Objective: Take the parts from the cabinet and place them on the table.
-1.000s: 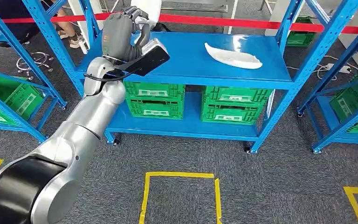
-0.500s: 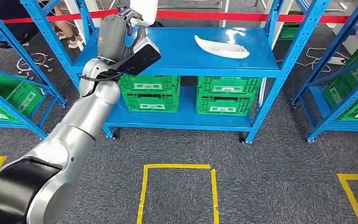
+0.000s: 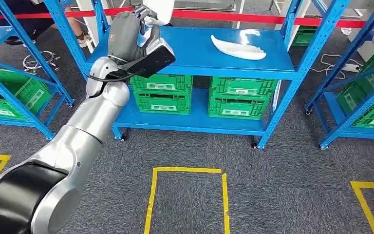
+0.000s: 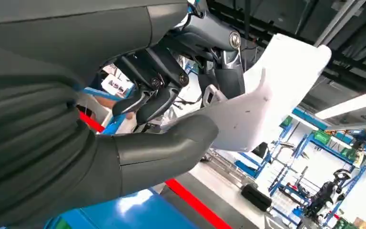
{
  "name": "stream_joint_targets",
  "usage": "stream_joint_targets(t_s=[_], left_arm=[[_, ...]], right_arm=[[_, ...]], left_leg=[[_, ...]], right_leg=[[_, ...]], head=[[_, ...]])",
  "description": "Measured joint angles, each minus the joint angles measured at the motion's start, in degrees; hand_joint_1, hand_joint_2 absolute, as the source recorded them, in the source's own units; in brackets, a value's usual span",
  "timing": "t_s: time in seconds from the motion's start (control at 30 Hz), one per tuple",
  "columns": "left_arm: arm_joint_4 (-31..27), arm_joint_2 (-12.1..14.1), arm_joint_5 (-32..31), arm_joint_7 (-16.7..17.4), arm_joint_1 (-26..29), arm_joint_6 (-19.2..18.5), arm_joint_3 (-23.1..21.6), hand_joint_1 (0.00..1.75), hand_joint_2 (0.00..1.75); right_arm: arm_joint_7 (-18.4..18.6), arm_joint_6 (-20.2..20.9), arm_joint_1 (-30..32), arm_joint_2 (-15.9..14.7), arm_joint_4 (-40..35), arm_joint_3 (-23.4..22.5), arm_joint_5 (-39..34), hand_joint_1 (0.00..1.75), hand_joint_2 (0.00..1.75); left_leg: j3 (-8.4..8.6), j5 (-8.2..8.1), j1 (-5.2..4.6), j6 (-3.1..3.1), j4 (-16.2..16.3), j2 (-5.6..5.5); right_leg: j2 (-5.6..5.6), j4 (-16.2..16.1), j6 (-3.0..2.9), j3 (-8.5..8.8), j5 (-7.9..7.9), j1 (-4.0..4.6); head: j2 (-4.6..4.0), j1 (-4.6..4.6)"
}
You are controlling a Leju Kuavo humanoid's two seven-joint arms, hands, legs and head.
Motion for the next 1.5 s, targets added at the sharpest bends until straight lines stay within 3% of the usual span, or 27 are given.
stream_joint_targets(t_s=[0.03, 0.07, 0.37, 0.57, 0.6, 0.63, 0.67, 0.73, 0.77, 0.8, 0.83, 0.9, 0.93, 0.97, 1.0, 1.1, 1.13, 1.17, 1.2, 1.27, 1.3, 1.33, 1.37, 1.4, 1.43, 1.47, 1.5], left_arm=[[0.00, -0.02, 0.02, -0.13, 0.02, -0.05, -0.09, 1.75, 1.75], [0.00, 0.00, 0.02, -0.13, 0.02, -0.24, -0.28, 1.75, 1.75], [0.00, -0.11, 0.04, -0.22, -0.07, -1.10, -1.42, 1.75, 1.75], [-0.04, -0.15, 0.09, -0.50, -0.14, -1.38, -1.75, 1.75, 1.75], [-0.15, -0.28, 0.09, -0.68, -0.15, -1.36, -1.79, 1.75, 1.75], [-0.13, -0.42, 0.09, -0.76, -0.21, -1.34, -1.86, 1.75, 1.75], [-0.13, -0.48, 0.09, -0.72, -0.30, -1.20, -2.08, 1.75, 1.75], [0.00, -0.48, 0.09, -0.68, -0.11, -1.14, -2.45, 1.75, 1.75], [0.09, -0.48, 0.11, -0.68, 0.04, -1.14, -2.56, 1.75, 1.75], [0.18, -0.48, 0.11, -0.68, 0.24, -1.14, -2.65, 1.75, 1.75], [0.20, -0.48, 0.11, -0.74, 0.50, -1.14, -2.69, 1.75, 1.75], [0.20, -0.48, 0.15, -0.92, 0.60, -1.14, -2.73, 1.75, 1.75], [0.18, -0.48, 0.15, -1.00, 0.59, -1.14, -2.73, 1.75, 1.75], [0.15, -0.46, 0.17, -1.07, 0.61, -1.10, -2.73, 1.75, 1.75], [0.11, -0.42, 0.22, -1.33, 0.65, -1.10, -2.80, 1.75, 1.75], [-0.28, -0.48, 0.35, -1.49, 0.79, -1.18, -3.34, 1.75, 1.75], [-0.55, -0.48, 0.35, -1.48, 0.88, -1.18, -3.48, 1.75, 1.75], [-0.70, -0.46, 0.35, -1.46, 0.87, -1.16, -3.76, 1.75, 1.75], [-0.70, -0.44, 0.35, -1.42, 0.93, -1.18, -3.93, 1.75, 1.75], [-0.70, -0.42, 0.35, -1.33, 1.44, -1.18, -4.24, 1.75, 1.75], [-0.70, -0.42, 0.33, -1.29, 1.79, -1.18, -4.31, 1.75, 1.75], [-0.70, -0.44, 0.31, -1.24, 2.01, -1.16, -4.42, 1.75, 1.75], [-0.79, -0.50, 0.31, -0.98, 2.05, -1.16, -4.55, 1.75, 1.75], [-1.18, -0.59, 0.28, -0.89, 2.01, -1.18, -4.70, 1.75, 1.75], [-1.66, -0.68, 0.26, -0.83, 1.89, -1.16, -4.83, 1.75, 1.75], [-1.92, -0.70, 0.26, -0.72, 1.80, -1.16, -5.03, 1.75, 1.75], [-2.14, -0.88, 0.20, -0.50, 1.68, -1.16, -5.27, 1.75, 1.75]], right_arm=[[0.06, 0.00, 0.07, 0.00, 0.00, 0.00, -0.02, 0.00, 0.00], [0.13, -0.02, 0.11, 0.00, 0.00, 0.00, -0.09, 0.00, 0.00], [0.79, -0.02, 0.11, -0.02, 0.00, -0.04, -1.16, 0.00, 0.00], [1.27, 0.31, 0.11, 0.07, 0.00, -0.22, -1.68, 0.00, 0.00], [1.24, 0.33, 0.10, 0.07, 0.00, -0.24, -1.68, 0.00, 0.00], [1.22, 0.33, 0.10, 0.02, 0.00, -0.28, -1.66, 0.00, 0.00], [1.05, 0.33, 0.10, 0.00, 0.00, -0.31, -1.62, 0.00, 0.00], [0.90, 0.41, 0.15, -0.02, 0.00, -0.33, -1.51, 0.00, 0.00], [0.85, 0.48, 0.17, -0.02, 0.00, -0.33, -1.49, 0.00, 0.00], [0.83, 0.52, 0.20, -0.02, 0.00, -0.33, -1.40, 0.00, 0.00], [0.85, 0.61, 0.24, -0.09, 0.00, -0.33, -1.25, 0.00, 0.00], [0.92, 0.96, 0.24, -0.26, 0.00, -0.33, -1.22, 0.00, 0.00], [0.92, 1.00, 0.15, -0.28, 0.00, -0.33, -1.22, 0.00, 0.00], [0.94, 1.11, 0.12, 0.00, 0.02, -0.33, -1.18, 0.00, 0.00], [1.09, 1.18, 0.09, -0.09, 0.00, -0.33, -1.16, 0.00, 0.00], [1.29, 1.16, 0.14, -0.11, 0.00, -0.37, -1.27, 0.00, 0.00], [1.33, 1.14, 0.19, -0.11, 0.00, -0.44, -1.48, 0.00, 0.00], [1.38, 1.07, 0.17, -0.11, 0.00, -0.50, -1.68, 0.00, 0.00], [1.38, 1.07, 0.12, -0.11, 0.00, -0.57, -1.73, 0.00, 0.00], [1.42, 1.07, 0.12, -0.11, 0.00, -0.66, -2.01, 0.00, 0.00], [1.44, 1.07, 0.15, -0.11, 0.00, -0.76, -2.19, 0.00, 0.00], [1.44, 1.07, 0.18, -0.11, 0.00, -0.85, -2.25, 0.00, 0.00], [1.49, 1.07, 0.19, -0.13, 0.00, -0.96, -2.30, 0.00, 0.00], [1.53, 1.07, 0.18, -0.11, 0.00, -1.03, -2.38, 0.00, 0.00], [1.51, 1.07, 0.16, -0.11, 0.00, -1.07, -2.38, 0.00, 0.00], [1.51, 1.07, 0.14, -0.02, 0.00, -1.07, -2.43, 0.00, 0.00], [1.53, 1.07, 0.03, -0.07, 0.00, -1.11, -2.49, 0.00, 0.00]], left_leg=[[-0.11, -0.05, -0.06, -0.01, 0.05, -0.03], [-0.14, 0.10, -0.20, 0.68, -0.08, -0.04], [-0.10, 0.91, -0.12, -0.57, -0.93, -0.04], [-0.61, 1.06, -0.45, 0.28, -0.78, -0.02], [0.10, 1.96, 0.11, 0.68, -2.14, 0.12], [0.38, 2.55, 0.30, 0.69, -2.93, 0.47], [0.28, 2.80, 0.44, 1.02, -3.15, 0.57], [-0.08, 2.80, 0.44, 1.04, -2.95, 0.92], [-0.38, 2.77, 0.43, 1.02, -2.68, 1.15], [-0.65, 2.73, 0.47, 0.98, -2.40, 1.38], [-0.84, 2.60, 0.59, 0.82, -2.10, 1.65], [-1.24, 2.03, 1.03, 0.18, -0.95, 2.23], [-1.47, 1.57, 1.19, -0.34, -0.14, 2.58], [-1.79, 1.25, 0.44, -0.85, 0.33, 2.66], [-1.88, 1.19, 0.56, -1.07, 0.40, 2.68], [-1.66, 1.24, 0.57, -1.69, 0.25, 3.62], [-2.04, 0.60, 0.71, -2.17, 0.79, 2.70], [-2.88, -1.19, 0.84, -2.45, 2.85, 1.15], [-4.43, -3.42, 0.91, -2.64, 6.63, 0.40], [-8.42, -7.25, 0.90, -2.70, 15.80, -0.03], [-9.25, -7.34, 0.90, -2.56, 17.76, -0.06], [-8.72, -6.20, 0.90, -2.34, 16.77, -0.14], [-7.10, -4.12, 0.90, -2.00, 13.58, -0.30], [-4.33, -1.35, 0.90, -1.50, 8.03, -0.92], [-1.62, 0.87, 0.87, -0.93, 2.54, -2.43], [-0.58, -0.22, 0.88, -0.64, 0.82, -4.39], [-0.25, 0.19, 0.72, -0.76, -0.11, -4.09]], right_leg=[[0.06, -0.13, -0.17, -0.06, 0.15, -0.40], [0.05, -0.10, -0.14, -0.09, 0.20, -0.31], [0.10, -0.07, -0.89, -0.51, 0.60, -0.12], [0.12, -0.81, -0.03, -0.37, 1.27, -0.47], [0.22, -0.96, 0.24, -0.28, 1.42, -0.11], [0.18, -0.23, 0.32, -0.64, 0.73, -0.27], [0.22, 2.33, 0.42, -1.87, -1.34, -0.15], [0.21, 10.72, 0.92, -5.69, -5.49, -0.31], [0.21, 14.47, 1.13, -7.52, -6.77, -0.35], [0.17, 15.67, 1.26, -8.20, -6.61, -0.41], [0.08, 13.92, 1.44, -7.39, -5.12, -0.57], [-0.81, 4.20, 1.90, -2.19, -0.28, -0.91], [-2.18, 0.20, 2.01, -0.52, -0.19, -0.88], [-2.25, 0.68, 1.49, -0.75, -0.07, -0.53], [-1.56, 1.00, 0.16, -0.93, -0.09, -0.60], [-0.55, 0.92, -0.95, -1.33, 0.19, -0.68], [-0.33, 0.81, -1.29, -1.28, 0.35, -0.84], [0.00, 0.74, -1.54, -1.32, 0.49, -0.91], [0.34, 0.67, -1.68, -1.36, 0.57, -0.91], [1.19, 0.67, -1.82, -1.51, 0.67, -0.83], [1.69, 0.68, -1.84, -1.52, 0.69, -0.81], [2.26, 0.68, -1.84, -1.51, 0.72, -0.80], [2.85, 0.68, -1.81, -1.51, 0.80, -0.75], [3.50, 0.68, -1.67, -1.47, 0.89, -0.68], [4.01, 0.66, -1.54, -1.44, 0.97, -0.67], [4.25, 0.50, -1.21, -1.61, 1.16, -0.69], [4.84, 0.48, -0.78, -1.87, 1.39, -0.86]], head=[[0.00, -0.05], [0.00, -0.07], [0.02, -0.13], [0.00, -0.20], [0.02, -0.18], [0.00, -0.24], [0.02, -0.03], [0.02, 0.17], [0.00, 0.17], [0.02, 0.22], [0.00, 0.22], [0.02, 0.24], [0.02, 0.28], [0.02, 0.50], [0.02, 0.43], [0.02, -0.03], [0.02, -0.05], [0.02, -0.27], [0.02, -0.44], [0.02, -0.48], [0.02, -0.48], [0.02, -0.51], [0.00, -0.59], [0.02, -0.66], [0.02, -0.68], [0.02, -0.55], [0.00, -0.62]])
